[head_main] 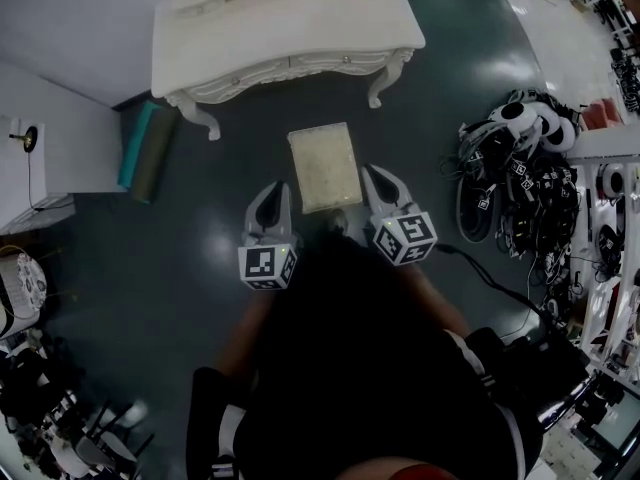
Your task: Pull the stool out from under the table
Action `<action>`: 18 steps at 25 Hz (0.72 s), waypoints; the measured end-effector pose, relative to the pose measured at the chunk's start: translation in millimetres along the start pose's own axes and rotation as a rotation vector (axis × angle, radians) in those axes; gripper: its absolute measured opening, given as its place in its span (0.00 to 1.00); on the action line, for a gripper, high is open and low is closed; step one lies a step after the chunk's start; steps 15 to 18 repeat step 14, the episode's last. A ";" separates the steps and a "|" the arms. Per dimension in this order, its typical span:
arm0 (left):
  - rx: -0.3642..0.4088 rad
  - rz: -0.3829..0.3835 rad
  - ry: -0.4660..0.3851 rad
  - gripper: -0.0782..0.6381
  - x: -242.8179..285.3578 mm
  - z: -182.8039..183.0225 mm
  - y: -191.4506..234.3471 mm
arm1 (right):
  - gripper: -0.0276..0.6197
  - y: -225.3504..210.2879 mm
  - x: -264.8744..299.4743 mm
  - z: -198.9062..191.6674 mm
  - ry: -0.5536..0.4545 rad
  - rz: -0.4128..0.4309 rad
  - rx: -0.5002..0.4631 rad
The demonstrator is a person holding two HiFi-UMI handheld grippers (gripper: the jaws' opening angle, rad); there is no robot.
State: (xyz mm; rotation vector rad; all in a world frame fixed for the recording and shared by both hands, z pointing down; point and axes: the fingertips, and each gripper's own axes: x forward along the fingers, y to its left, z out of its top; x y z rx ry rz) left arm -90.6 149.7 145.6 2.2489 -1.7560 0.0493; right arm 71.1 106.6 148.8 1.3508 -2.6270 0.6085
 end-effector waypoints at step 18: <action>0.011 -0.025 0.001 0.12 1.6 -2.7 0.9 | 0.04 11.4 6.6 1.0 -0.013 0.027 -0.005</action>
